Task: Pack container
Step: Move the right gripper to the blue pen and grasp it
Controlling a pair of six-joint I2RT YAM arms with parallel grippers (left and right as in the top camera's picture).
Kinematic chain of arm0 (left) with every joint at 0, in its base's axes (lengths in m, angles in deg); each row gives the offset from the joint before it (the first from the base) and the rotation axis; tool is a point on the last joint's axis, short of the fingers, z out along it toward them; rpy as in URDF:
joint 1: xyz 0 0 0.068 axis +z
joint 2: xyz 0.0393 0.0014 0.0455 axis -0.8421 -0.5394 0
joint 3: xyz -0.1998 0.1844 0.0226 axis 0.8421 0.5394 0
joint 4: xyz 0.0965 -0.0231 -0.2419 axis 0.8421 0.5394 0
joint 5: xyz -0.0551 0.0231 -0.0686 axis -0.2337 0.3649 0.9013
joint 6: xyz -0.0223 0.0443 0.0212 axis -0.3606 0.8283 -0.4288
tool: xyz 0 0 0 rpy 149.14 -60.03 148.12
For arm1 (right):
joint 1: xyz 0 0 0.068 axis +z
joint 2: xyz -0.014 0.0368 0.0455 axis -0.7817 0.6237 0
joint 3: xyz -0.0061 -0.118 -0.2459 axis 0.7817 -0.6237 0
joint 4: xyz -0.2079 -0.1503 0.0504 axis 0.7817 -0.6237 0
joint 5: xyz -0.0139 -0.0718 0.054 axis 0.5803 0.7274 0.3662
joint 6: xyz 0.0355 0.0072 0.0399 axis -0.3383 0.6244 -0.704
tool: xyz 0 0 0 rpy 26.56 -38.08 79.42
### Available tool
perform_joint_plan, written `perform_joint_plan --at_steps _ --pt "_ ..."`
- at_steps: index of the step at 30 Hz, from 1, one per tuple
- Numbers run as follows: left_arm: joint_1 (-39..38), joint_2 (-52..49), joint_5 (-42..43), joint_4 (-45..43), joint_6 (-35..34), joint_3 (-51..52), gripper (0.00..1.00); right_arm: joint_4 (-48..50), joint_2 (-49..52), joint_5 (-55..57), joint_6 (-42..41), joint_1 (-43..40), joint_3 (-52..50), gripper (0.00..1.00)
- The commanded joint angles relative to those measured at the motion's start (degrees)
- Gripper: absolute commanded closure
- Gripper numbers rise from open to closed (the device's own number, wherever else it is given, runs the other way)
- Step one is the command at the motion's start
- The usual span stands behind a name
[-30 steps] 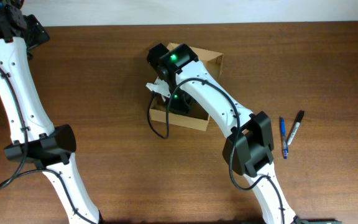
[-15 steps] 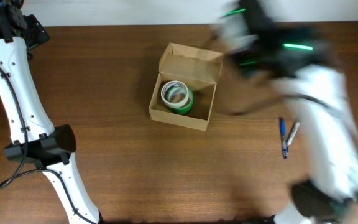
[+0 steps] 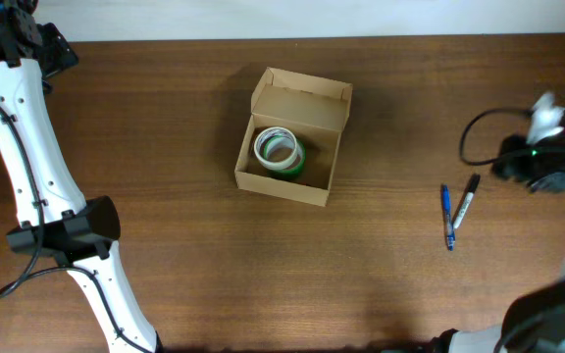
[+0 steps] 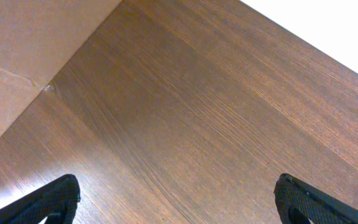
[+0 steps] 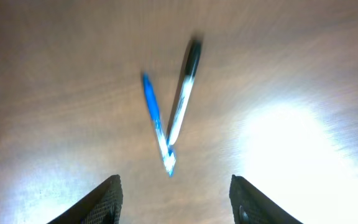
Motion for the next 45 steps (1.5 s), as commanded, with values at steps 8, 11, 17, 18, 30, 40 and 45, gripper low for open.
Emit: perform_joint_plan --at_steps 8,11,17,18,30,40,45 --pt "0.28 1.66 -0.07 0.07 0.63 0.22 0.00 4.39 8.31 2.56 5.07 6.84 -5.66 0.43" --pt "0.28 1.66 -0.07 0.04 0.66 0.22 0.00 4.37 11.96 4.48 5.92 6.93 -5.68 0.43" --pt "0.28 1.66 -0.07 0.07 0.66 0.22 0.00 3.78 17.55 4.26 6.36 6.95 -5.79 0.47" --pt "0.28 1.66 -0.07 0.04 0.66 0.22 0.00 3.82 18.14 4.07 6.34 6.95 -5.79 0.47" --pt "0.28 1.66 -0.07 0.07 0.66 0.22 0.00 6.64 20.74 3.63 6.34 8.48 -8.74 0.47" --pt "0.28 1.66 -0.07 0.07 0.63 0.22 0.00 8.02 21.35 3.69 6.34 11.13 -9.73 0.47" --pt "0.28 1.66 -0.07 0.07 0.66 0.22 0.00 8.48 23.04 4.07 6.34 11.10 -9.92 0.47"
